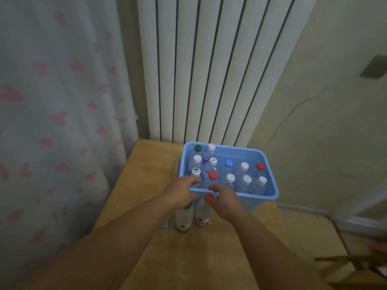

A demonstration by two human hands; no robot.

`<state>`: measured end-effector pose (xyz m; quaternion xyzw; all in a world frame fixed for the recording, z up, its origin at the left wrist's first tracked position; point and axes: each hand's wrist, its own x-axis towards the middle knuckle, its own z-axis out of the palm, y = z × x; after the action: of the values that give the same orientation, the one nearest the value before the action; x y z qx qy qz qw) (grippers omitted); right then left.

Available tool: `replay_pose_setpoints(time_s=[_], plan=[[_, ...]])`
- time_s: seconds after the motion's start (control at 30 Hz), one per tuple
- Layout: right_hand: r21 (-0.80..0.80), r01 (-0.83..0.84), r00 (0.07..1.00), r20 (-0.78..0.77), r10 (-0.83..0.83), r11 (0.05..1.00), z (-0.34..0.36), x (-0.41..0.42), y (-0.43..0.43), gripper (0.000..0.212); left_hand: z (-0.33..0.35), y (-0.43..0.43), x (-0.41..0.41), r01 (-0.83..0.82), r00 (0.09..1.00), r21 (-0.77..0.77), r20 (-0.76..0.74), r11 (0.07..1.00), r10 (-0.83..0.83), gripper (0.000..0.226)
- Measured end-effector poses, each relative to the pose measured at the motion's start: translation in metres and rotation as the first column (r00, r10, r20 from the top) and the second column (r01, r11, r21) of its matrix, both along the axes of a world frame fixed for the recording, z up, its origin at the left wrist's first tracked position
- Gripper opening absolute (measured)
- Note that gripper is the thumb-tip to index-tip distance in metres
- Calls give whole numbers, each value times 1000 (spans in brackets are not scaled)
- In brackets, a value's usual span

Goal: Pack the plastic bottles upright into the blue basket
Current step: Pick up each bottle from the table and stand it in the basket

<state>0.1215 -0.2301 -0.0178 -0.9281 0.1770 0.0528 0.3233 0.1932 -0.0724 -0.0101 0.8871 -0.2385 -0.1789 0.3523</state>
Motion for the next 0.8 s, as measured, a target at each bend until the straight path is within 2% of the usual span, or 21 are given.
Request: replay_pose_setpoints(time_s=[0.17, 0.3, 0.4, 0.5, 0.67, 0.8], plan=[[-11, -140, 981, -139, 137, 990, -9, 6, -4, 39, 2, -5, 0, -30, 1000, 4, -4, 1000, 30, 43], [-78, -160, 982, -116, 151, 984, -17, 9, -2, 18, 1, -6, 1, -57, 998, 21, -15, 998, 57, 44], [-104, -206, 974, -117, 194, 973, -14, 6, -5, 17, 5, -10, 3, -70, 997, 19, -31, 997, 70, 41], [-76, -186, 979, -97, 178, 980, 1, 4, -15, 22, 12, -17, 6, -96, 994, -5, -49, 995, 96, 43], [-60, -161, 987, -24, 159, 985, 57, 5, -30, 24, 29, -30, 1, -89, 985, -86, -158, 992, 75, 62], [-8, -83, 992, 90, 84, 996, 106, 7, -37, 28, 50, -39, -8, 65, 947, -141, -303, 988, -105, 73]])
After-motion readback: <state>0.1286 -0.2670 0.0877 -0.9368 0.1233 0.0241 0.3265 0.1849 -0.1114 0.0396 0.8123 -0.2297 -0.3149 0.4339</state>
